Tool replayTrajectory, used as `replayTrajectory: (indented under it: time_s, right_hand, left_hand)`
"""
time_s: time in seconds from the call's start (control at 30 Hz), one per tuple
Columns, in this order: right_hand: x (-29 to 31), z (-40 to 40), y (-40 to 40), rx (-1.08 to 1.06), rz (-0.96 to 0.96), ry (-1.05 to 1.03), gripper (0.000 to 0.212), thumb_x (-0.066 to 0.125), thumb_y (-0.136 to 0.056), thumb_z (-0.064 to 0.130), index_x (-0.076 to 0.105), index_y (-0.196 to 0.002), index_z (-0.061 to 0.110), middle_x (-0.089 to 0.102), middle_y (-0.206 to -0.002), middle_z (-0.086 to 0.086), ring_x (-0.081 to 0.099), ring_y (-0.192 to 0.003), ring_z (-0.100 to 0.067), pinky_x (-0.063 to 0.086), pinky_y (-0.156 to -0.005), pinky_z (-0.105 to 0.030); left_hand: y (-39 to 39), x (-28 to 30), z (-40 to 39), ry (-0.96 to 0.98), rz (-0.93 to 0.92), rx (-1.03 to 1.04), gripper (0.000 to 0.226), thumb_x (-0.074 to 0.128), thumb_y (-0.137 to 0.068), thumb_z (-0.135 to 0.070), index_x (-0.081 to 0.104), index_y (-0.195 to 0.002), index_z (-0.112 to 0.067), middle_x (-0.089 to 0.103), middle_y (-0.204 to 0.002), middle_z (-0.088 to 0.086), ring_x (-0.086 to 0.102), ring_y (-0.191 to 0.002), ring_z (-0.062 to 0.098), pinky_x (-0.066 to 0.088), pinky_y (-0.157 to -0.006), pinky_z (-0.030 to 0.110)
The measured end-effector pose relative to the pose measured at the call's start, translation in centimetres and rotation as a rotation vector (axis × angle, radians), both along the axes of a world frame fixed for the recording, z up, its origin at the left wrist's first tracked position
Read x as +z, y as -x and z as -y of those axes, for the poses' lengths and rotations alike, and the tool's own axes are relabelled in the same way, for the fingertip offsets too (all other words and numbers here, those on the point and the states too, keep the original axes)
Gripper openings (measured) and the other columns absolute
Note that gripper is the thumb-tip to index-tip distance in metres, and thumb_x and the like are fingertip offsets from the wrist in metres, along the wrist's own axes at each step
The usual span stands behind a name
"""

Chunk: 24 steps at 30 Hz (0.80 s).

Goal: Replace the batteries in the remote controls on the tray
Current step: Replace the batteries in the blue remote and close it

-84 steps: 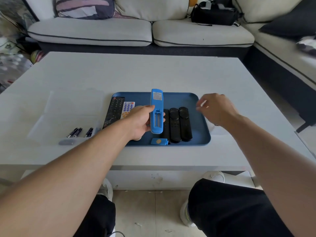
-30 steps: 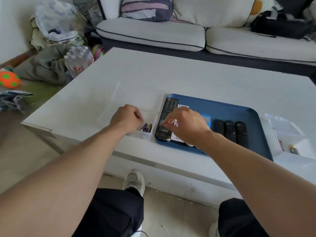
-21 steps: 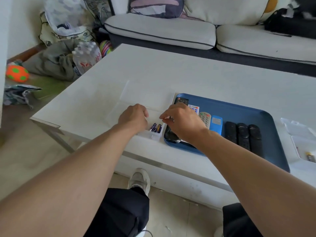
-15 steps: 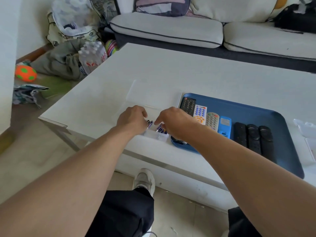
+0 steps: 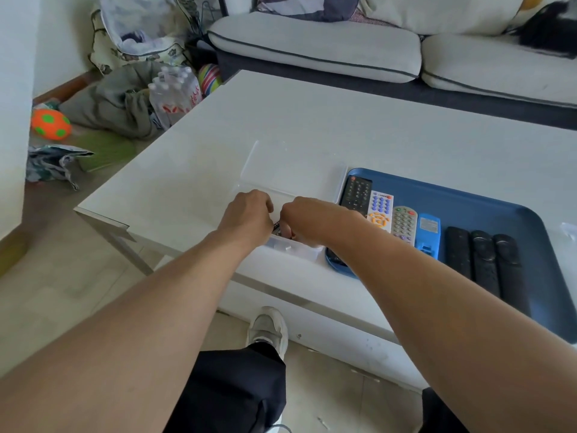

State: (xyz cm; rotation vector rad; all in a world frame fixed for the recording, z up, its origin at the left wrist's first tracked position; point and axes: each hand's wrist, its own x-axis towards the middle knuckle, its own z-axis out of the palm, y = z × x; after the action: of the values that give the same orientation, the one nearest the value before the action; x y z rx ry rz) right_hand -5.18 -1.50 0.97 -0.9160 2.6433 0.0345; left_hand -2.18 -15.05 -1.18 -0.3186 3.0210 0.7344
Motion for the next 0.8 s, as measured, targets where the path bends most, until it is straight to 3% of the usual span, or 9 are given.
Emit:
replayTrajectory:
  time_s: [0.17,0.27,0.37,0.5,0.63,0.8]
  right_hand:
    - [0.2,-0.6,0.1,0.024,0.015,0.056,0.026,0.061,-0.093,0.009,0.074,-0.109,0.026,0.070,-0.102,0.001,0.065,-0.087,-0.021,0.055,-0.080,-0.035]
    - [2.5,-1.9,0.0,-0.053,0.097,0.287,0.021,0.065,-0.094,0.016,0.071,-0.110,0.029,0.073,-0.098,0.011,0.066,-0.091,-0.012,0.052,-0.082,-0.030]
    - [4.9,-4.3,-0.3,-0.243,0.418,0.719,0.023,0.068,-0.095,0.014,0.068,-0.116,0.024,0.075,-0.088,0.009,0.070,-0.085,-0.010,0.057,-0.081,-0.029]
    - [5.4,-8.2,-1.8,-0.486,0.972,1.259,0.034,0.055,-0.101,0.007,0.061,-0.133,0.017,0.068,-0.096,-0.005,0.069,-0.091,-0.022,0.056,-0.094,-0.039]
    - [5.3,-12.2,-3.6,-0.632,1.158,1.510,0.031,0.046,-0.103,0.005,0.058,-0.131,0.012,0.062,-0.092,-0.007,0.065,-0.086,-0.022,0.057,-0.083,-0.034]
    - [6.2,-15.9,-4.3,-0.849,1.046,1.640,0.014,0.054,-0.100,0.014,0.065,-0.109,0.013,0.059,-0.085,-0.005,0.056,-0.067,-0.015,0.045,-0.057,-0.024]
  left_hand:
    - [-0.3,0.2,0.0,-0.029,-0.054,0.033,0.041,0.050,-0.082,0.007,0.070,-0.112,-0.014,0.069,-0.112,0.009,0.064,-0.102,0.030,0.053,-0.087,0.036]
    - [-0.2,0.5,0.0,-0.087,-0.109,0.081,0.035,0.050,-0.084,0.004,0.070,-0.107,-0.013,0.071,-0.109,0.008,0.064,-0.102,0.029,0.050,-0.084,0.031]
    - [-0.2,0.9,-0.2,-0.146,-0.192,0.121,0.032,0.049,-0.086,0.000,0.073,-0.103,-0.013,0.072,-0.105,0.005,0.066,-0.100,0.027,0.047,-0.079,0.026]
    - [-0.1,2.0,-2.0,-0.207,-0.334,0.108,0.030,0.050,-0.087,-0.002,0.074,-0.099,-0.015,0.073,-0.094,0.000,0.066,-0.090,0.021,0.046,-0.078,0.024]
    - [-0.4,3.2,-5.1,-0.253,-0.403,0.004,0.024,0.056,-0.089,-0.004,0.074,-0.097,-0.016,0.072,-0.090,-0.002,0.061,-0.081,0.015,0.045,-0.075,0.023]
    - [-0.9,4.1,-9.5,-0.275,-0.354,-0.109,0.019,0.059,-0.089,-0.009,0.074,-0.095,-0.019,0.074,-0.091,-0.003,0.065,-0.086,0.019,0.052,-0.080,0.029]
